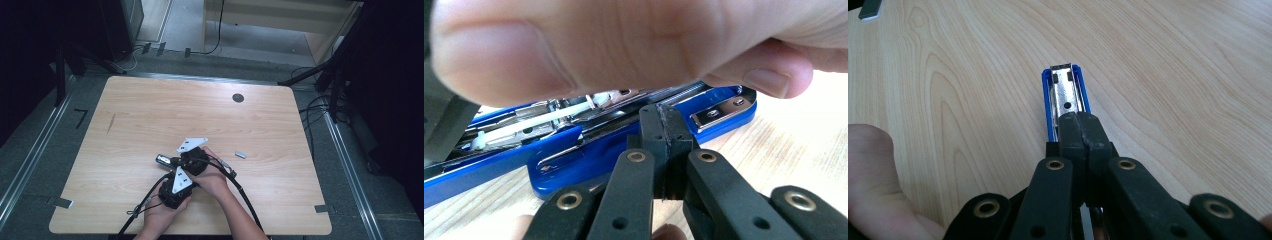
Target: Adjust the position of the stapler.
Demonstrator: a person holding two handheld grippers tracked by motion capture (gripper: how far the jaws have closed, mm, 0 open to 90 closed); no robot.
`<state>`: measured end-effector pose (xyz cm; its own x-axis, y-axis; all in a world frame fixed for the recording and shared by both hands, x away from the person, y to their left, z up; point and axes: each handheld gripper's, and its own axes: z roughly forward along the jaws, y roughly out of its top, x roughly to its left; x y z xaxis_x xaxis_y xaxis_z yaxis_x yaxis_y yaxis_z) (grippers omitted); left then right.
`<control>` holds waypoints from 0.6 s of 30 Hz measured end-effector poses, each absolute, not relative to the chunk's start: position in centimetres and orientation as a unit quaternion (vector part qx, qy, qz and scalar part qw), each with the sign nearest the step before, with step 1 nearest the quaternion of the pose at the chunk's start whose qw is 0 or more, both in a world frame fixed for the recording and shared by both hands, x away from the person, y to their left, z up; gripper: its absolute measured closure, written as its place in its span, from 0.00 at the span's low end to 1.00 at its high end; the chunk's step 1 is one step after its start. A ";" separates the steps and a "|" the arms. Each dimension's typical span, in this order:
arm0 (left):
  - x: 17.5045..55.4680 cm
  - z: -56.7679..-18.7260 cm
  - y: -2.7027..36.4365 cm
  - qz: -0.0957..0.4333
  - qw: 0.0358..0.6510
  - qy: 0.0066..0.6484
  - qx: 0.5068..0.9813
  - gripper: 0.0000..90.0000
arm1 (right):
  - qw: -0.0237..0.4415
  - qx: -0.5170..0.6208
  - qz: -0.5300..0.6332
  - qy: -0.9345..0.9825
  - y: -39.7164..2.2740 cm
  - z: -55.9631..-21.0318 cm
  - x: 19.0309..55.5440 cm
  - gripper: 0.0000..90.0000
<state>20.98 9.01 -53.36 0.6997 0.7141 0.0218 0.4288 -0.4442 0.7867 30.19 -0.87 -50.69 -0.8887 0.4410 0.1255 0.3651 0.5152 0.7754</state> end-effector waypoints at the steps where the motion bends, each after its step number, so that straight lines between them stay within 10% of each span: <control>1: 21.0 -53.4 9.0 0.178 0.400 0.344 0.831 1.00 | 0.047 0.232 0.434 0.869 -0.9 -50.7 30.1 1.00; 18: 21.0 -53.4 9.1 0.175 0.401 0.346 0.830 1.00 | 0.073 0.260 0.476 0.837 -4.6 -48.6 30.0 0.99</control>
